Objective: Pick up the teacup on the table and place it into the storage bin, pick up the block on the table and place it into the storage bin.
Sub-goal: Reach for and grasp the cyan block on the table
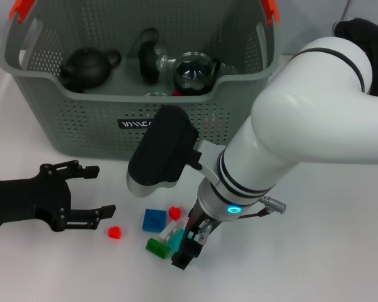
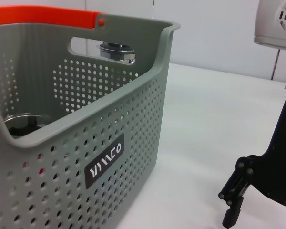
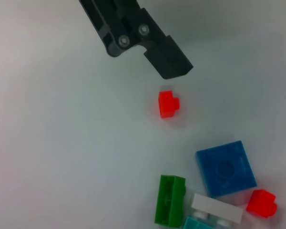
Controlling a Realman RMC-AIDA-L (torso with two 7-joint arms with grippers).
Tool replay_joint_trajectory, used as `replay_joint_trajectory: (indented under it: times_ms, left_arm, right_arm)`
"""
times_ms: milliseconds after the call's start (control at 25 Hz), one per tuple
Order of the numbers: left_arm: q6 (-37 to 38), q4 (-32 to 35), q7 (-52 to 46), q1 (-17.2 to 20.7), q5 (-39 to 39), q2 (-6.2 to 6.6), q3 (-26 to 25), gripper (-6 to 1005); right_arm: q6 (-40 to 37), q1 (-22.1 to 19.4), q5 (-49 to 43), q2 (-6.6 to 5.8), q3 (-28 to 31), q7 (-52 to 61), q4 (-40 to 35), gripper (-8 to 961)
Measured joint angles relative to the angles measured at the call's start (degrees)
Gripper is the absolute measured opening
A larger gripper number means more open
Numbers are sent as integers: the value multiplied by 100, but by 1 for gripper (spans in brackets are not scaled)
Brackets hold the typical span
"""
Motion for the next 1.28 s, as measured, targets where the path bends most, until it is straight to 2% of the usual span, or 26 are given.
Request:
replay_joint_trajectory:
  times_ms: [1280]
  left_arm:
    - [0,0,6,-2,-1,-8,0,872]
  right_arm:
    - [22,-4,57,1,0,-3,40,904]
